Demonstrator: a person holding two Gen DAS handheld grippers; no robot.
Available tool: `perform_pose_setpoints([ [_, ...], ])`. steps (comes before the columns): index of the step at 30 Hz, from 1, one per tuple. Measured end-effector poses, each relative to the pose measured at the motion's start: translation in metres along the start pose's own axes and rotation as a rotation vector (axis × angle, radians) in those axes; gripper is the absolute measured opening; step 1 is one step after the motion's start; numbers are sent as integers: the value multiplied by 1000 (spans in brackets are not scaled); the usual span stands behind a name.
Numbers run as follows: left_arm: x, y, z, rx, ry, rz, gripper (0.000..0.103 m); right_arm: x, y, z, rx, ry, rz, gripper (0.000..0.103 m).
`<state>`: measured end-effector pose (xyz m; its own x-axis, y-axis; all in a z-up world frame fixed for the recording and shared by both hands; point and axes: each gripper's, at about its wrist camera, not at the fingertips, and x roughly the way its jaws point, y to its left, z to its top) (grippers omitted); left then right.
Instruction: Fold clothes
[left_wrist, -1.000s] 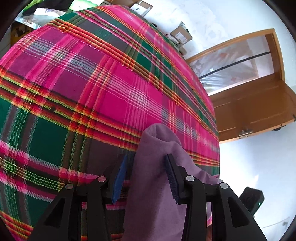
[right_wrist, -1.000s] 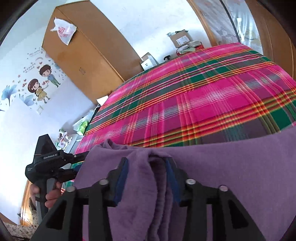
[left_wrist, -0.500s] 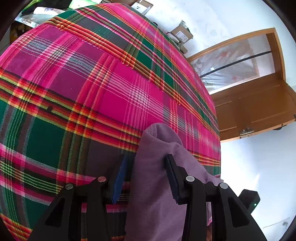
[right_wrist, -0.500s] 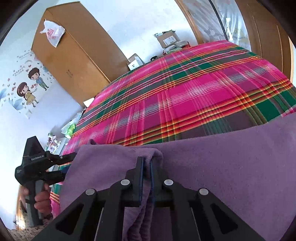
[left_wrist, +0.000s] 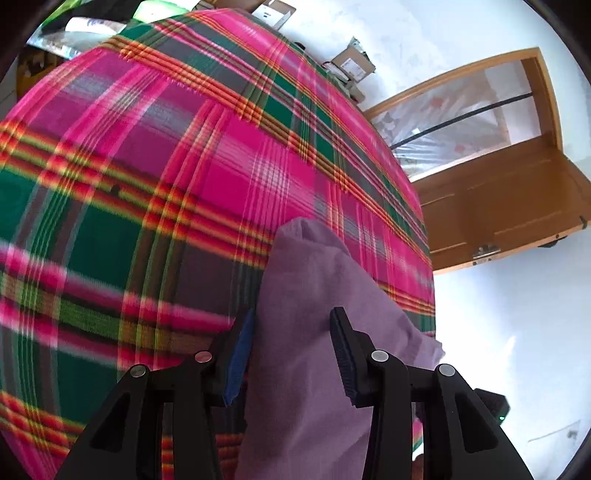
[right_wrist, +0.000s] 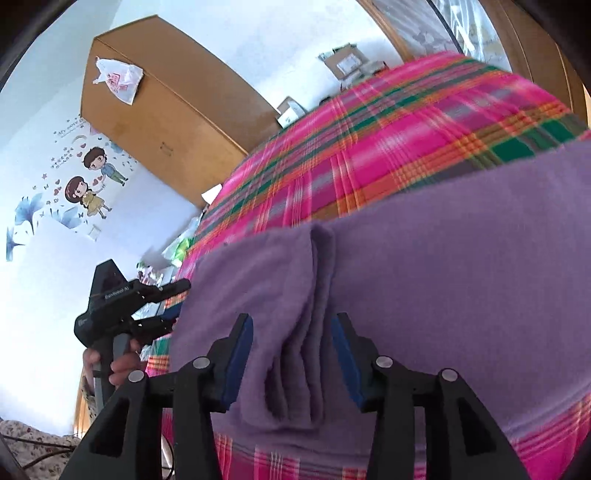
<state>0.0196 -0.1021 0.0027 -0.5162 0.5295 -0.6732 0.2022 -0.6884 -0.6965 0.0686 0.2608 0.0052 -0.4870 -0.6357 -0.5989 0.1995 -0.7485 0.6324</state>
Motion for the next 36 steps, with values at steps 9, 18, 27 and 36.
perform_pose_setpoints([
  [9,-7,5,-21,11,19,13,44,26,11,-7,-1,91,40,44],
  [18,-11,1,-25,-1,6,21,44,9,9,-4,-11,58,94,20],
  [27,-9,-11,-29,26,2,31,44,-21,0,7,-8,-39,79,20],
  [36,1,-10,-31,17,28,61,44,-2,-28,1,12,9,-19,21],
])
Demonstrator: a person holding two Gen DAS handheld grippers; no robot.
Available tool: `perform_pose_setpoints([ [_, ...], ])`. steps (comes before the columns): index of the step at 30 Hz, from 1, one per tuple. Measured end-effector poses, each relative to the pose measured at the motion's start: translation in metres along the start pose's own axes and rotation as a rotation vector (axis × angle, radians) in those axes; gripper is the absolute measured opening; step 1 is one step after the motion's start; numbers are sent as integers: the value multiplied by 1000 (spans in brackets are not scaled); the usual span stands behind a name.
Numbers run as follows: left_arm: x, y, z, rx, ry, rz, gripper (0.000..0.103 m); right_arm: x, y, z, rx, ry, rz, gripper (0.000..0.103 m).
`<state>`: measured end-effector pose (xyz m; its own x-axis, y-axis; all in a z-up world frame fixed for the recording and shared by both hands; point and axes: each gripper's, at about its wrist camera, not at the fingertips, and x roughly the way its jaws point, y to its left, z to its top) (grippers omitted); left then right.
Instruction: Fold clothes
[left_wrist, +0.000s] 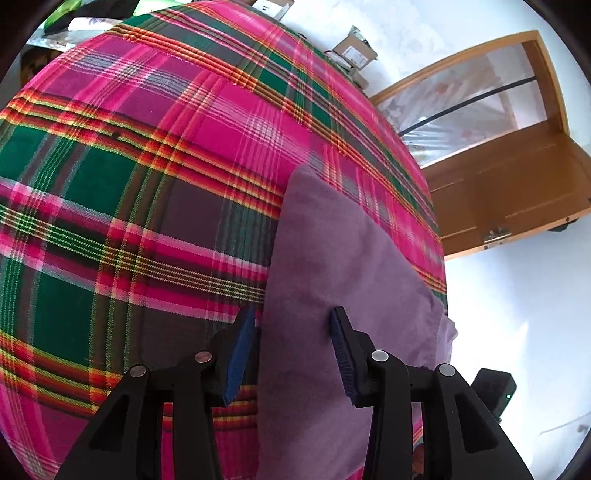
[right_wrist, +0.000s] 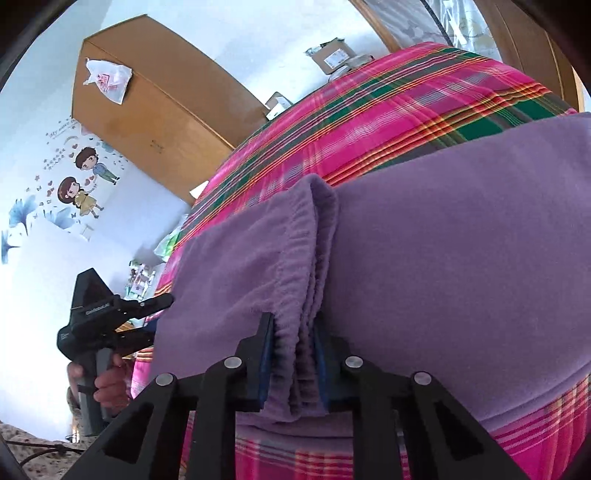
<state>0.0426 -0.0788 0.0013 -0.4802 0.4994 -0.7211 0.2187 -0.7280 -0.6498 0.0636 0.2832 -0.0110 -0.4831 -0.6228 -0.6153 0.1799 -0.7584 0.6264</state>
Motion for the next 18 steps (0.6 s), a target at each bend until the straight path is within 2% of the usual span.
perform_pose_setpoints([
  [5,1,0,-1,4,1,10,44,1,10,-2,-64,-12,-48,23],
  [12,-2,5,-4,-8,4,-23,44,-19,22,-10,-137,-71,-159,29],
  [14,-3,7,-5,-10,2,-34,44,-30,39,-14,-202,-158,-252,29],
  [16,-5,8,-7,-6,2,-37,44,-46,59,-21,-273,-283,-290,29],
  [18,-5,9,-10,-8,9,-45,44,-51,74,-28,-318,-315,-224,29],
])
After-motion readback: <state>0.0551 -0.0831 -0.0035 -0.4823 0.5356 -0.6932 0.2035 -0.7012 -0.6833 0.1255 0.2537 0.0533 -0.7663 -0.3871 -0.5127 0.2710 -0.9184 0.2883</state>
